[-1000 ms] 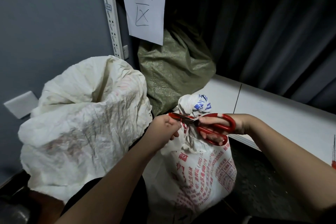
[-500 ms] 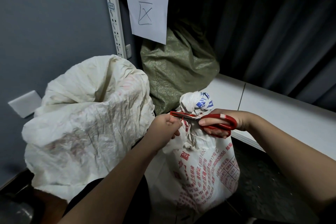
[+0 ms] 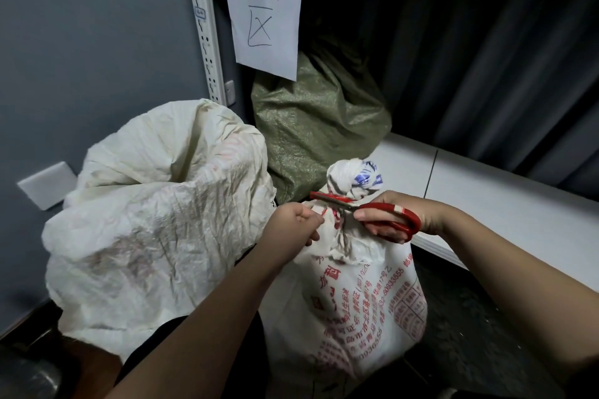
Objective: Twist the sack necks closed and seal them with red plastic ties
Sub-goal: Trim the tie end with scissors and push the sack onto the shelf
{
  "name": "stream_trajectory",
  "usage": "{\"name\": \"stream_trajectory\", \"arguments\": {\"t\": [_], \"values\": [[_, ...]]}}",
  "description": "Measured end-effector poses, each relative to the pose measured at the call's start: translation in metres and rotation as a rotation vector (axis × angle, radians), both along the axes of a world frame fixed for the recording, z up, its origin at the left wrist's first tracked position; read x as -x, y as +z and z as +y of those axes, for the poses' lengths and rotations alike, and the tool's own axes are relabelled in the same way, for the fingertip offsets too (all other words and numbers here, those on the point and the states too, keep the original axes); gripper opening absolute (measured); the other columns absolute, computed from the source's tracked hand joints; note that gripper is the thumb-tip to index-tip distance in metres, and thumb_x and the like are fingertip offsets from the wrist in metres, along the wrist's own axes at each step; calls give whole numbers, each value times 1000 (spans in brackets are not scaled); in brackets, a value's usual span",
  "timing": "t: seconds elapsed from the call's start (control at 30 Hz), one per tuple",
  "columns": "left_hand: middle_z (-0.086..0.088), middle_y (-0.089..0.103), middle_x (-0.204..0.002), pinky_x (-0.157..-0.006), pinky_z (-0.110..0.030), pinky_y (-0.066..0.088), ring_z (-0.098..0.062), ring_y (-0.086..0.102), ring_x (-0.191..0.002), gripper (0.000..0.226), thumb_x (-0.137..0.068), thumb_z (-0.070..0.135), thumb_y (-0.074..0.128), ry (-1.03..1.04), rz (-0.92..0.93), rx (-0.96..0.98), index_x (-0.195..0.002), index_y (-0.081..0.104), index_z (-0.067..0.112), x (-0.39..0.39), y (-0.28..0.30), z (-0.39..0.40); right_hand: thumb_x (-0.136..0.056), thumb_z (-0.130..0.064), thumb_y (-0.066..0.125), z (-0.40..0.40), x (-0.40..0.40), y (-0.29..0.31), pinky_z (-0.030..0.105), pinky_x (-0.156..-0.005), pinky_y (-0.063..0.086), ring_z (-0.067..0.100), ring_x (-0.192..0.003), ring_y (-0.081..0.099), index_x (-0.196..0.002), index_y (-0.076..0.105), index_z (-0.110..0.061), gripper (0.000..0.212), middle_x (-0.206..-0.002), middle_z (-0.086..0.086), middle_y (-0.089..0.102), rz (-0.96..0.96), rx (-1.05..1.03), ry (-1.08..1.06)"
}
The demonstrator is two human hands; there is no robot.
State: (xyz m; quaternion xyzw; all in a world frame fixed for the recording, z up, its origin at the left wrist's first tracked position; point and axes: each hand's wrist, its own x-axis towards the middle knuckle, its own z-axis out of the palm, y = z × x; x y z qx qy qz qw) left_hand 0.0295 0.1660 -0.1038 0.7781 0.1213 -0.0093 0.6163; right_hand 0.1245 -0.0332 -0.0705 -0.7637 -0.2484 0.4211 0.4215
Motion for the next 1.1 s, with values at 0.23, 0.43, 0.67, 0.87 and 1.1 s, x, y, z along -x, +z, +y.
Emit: {"name": "stream_trajectory", "arguments": {"t": [0.23, 0.43, 0.67, 0.87, 1.1], "values": [[1, 58, -55, -36, -12, 31, -3, 47, -40, 16, -89, 14, 59, 11, 7, 46, -73, 58, 13, -2, -2, 1, -86, -40, 64, -2, 8, 8, 24, -47, 38, 13, -41, 44, -68, 57, -12, 34, -50, 1, 49, -3, 82, -39], [1, 63, -70, -48, -17, 37, -7, 50, -55, 13, -89, 14, 55, -31, 72, 125, -77, 60, 16, 9, 3, -9, -89, -27, 64, -2, 52, 1, 28, -66, 47, 17, -71, 56, -94, 61, 0, 28, -81, 8, 58, -317, 70, -160], [-6, 53, -62, -38, -14, 32, -5, 45, -40, 12, -92, 6, 57, -130, 77, 367, -83, 63, 9, 29, 38, -41, -86, -6, 64, 4, 99, 6, 16, -54, 43, 5, -58, 56, -84, 68, -10, 6, -71, -2, 63, -184, -313, -762], [-3, 64, -66, -42, -12, 45, -1, 61, -45, 13, -88, 2, 62, -84, 36, 409, -79, 61, 11, 30, 70, -82, -85, -2, 64, -18, 115, 32, 18, -50, 47, 14, -58, 65, -91, 62, -3, 6, -73, 7, 65, -99, -446, -941], [0, 67, -60, -49, -15, 52, -3, 66, -53, 15, -89, 2, 61, -220, 83, 440, -78, 58, 12, 29, 100, -139, -85, 3, 64, -77, 131, 60, 13, -47, 44, 3, -49, 62, -89, 55, -8, 15, -67, 6, 60, -234, -393, -982]]}}
